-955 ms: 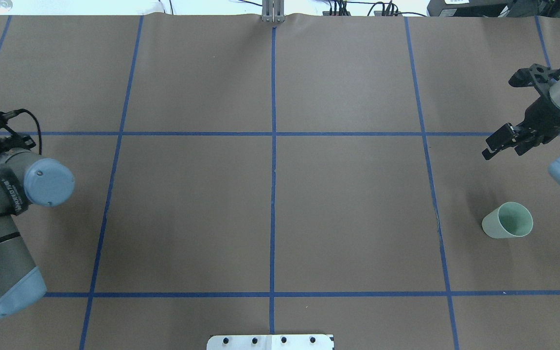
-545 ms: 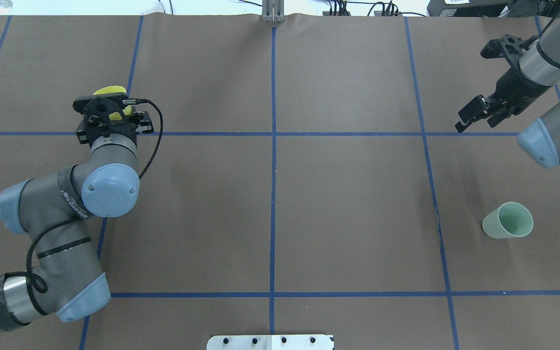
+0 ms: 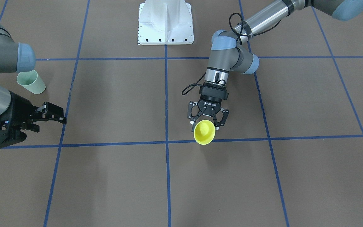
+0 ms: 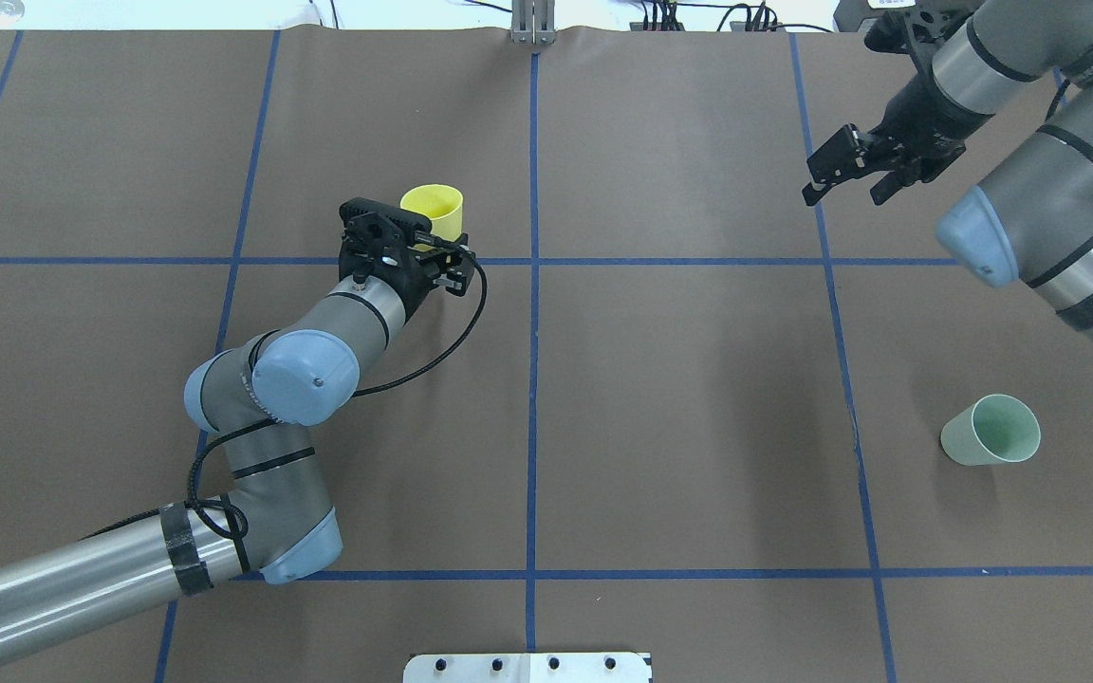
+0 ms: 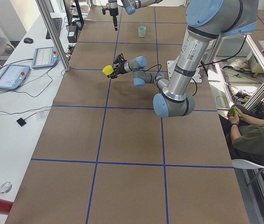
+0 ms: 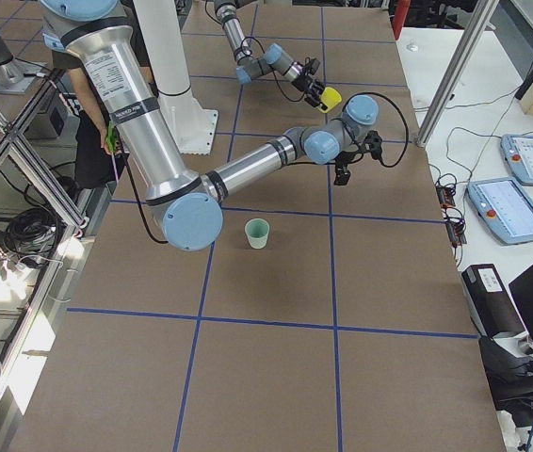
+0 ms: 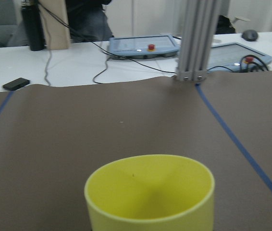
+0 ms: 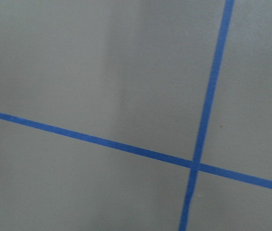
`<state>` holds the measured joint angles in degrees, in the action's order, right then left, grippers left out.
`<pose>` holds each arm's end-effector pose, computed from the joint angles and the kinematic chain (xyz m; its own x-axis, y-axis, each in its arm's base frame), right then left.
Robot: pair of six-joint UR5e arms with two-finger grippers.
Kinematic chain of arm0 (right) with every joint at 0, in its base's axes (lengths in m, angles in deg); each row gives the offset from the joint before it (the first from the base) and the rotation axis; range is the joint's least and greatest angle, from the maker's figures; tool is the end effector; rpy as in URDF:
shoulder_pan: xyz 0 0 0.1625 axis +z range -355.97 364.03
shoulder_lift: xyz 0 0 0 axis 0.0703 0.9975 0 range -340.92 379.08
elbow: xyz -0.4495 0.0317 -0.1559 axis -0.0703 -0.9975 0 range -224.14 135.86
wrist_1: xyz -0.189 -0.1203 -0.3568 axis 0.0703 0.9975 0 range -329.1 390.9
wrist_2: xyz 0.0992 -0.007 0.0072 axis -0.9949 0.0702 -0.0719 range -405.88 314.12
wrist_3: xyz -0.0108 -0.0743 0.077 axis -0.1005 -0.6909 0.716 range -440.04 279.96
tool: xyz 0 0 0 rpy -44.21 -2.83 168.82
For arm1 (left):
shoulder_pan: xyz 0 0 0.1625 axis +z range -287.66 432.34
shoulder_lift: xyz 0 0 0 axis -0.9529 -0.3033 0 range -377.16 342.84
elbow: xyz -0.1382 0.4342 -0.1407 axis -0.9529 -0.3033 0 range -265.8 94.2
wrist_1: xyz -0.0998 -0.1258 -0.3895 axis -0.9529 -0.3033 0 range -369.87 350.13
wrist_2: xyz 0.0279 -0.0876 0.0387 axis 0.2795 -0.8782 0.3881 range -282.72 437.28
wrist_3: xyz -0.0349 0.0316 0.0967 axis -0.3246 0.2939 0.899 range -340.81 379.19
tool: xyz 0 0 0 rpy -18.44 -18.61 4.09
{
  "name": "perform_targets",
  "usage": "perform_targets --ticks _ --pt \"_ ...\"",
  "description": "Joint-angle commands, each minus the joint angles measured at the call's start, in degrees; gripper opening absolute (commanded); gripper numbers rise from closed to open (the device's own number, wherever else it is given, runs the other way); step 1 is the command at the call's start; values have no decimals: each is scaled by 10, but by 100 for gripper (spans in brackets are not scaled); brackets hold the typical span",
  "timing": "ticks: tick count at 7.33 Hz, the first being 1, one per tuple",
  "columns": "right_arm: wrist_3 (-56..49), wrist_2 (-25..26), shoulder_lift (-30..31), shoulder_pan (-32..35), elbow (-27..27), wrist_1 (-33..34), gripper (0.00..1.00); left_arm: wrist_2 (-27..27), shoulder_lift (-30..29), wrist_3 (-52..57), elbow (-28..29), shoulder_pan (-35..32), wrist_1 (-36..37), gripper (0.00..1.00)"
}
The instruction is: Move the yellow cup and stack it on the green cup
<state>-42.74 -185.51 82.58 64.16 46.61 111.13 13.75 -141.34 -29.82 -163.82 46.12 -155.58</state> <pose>-0.2990 -0.6236 0.4018 0.5059 -0.1536 0.8488 0.1145 0.9873 0.1104 0.5954 -0.4953 0.3286 0.6577 0.3306 -0.6768 0.4704 0.5215 0.7119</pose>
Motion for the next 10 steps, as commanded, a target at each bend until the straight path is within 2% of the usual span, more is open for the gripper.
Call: perform_targets --ticks 1,3,4,5,7,10 --pt "127 15 -33 -43 -1 -46 100 -59 -45 31 22 2 -45 65" --pt "168 18 -60 -66 -1 -46 99 -84 -93 152 105 20 -158 65" --pt "174 18 -72 -70 -1 -46 98 -155 -95 180 116 15 -201 63" --pt "175 14 -76 -76 0 -46 98 -189 -92 227 117 14 -247 62" --pt "181 14 -81 -93 6 -46 98 -238 -92 261 114 19 -274 60" --pt "207 8 -81 -119 15 -46 98 -237 -79 262 103 25 -294 61"
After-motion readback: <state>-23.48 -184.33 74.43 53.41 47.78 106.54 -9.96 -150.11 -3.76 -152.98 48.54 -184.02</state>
